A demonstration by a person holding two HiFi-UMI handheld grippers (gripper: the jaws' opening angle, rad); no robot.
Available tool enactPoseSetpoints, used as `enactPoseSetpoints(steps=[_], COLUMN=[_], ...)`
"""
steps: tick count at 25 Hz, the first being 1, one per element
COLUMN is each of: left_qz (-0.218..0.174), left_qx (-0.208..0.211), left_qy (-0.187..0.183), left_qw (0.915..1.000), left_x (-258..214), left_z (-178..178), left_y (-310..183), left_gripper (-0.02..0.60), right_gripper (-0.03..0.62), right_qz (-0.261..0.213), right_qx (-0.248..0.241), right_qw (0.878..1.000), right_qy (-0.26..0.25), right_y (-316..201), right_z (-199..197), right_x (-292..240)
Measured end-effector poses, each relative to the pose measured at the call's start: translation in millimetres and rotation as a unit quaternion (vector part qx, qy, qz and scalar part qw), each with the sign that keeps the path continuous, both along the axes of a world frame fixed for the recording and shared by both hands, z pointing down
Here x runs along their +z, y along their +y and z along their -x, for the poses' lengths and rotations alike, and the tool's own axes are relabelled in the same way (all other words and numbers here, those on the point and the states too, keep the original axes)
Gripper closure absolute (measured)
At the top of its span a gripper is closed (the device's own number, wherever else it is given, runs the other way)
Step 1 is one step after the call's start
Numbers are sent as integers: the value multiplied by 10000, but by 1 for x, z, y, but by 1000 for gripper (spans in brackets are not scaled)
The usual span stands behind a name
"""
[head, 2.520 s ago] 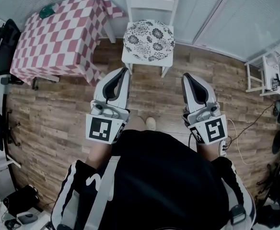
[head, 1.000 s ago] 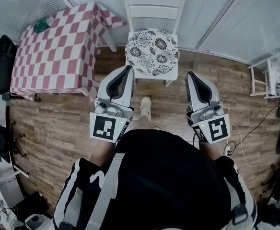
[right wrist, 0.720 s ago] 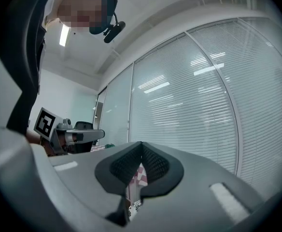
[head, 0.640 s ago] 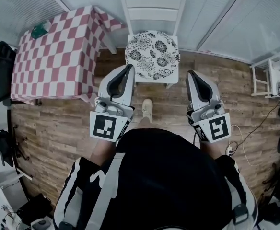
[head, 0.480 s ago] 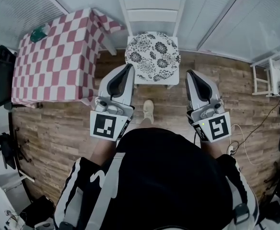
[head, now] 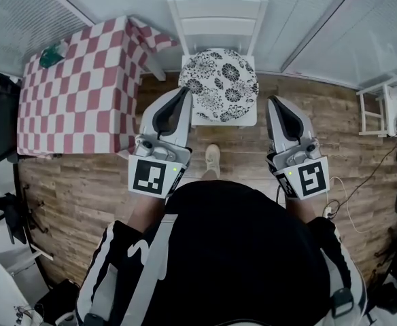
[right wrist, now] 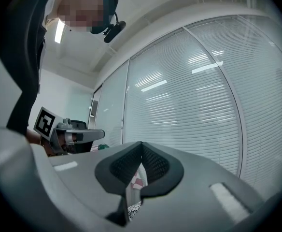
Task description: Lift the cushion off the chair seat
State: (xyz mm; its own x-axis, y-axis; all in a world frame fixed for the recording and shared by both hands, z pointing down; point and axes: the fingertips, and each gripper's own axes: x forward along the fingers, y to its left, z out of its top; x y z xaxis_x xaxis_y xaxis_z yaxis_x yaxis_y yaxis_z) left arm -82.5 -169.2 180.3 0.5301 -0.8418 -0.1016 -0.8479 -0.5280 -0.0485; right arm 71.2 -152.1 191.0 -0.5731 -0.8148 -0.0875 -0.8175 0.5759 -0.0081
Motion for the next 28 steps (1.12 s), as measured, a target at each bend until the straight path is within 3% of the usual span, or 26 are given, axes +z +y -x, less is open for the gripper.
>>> enactPoseSetpoints(steps=[16, 28], left_qz=[83, 225], left_qx=[162, 326], left_qy=[-27, -169], left_qw=[9998, 9991], left_x=[12, 26], left_z=[22, 23], left_y=[-68, -96], left_gripper=[577, 577], right_gripper=[592, 592], right_qz=[123, 142], right_qx=[113, -36], right_qw=[9998, 9999], right_qy=[-50, -30], right_y=[-69, -93], right_z=[27, 47], right_x=[9, 14])
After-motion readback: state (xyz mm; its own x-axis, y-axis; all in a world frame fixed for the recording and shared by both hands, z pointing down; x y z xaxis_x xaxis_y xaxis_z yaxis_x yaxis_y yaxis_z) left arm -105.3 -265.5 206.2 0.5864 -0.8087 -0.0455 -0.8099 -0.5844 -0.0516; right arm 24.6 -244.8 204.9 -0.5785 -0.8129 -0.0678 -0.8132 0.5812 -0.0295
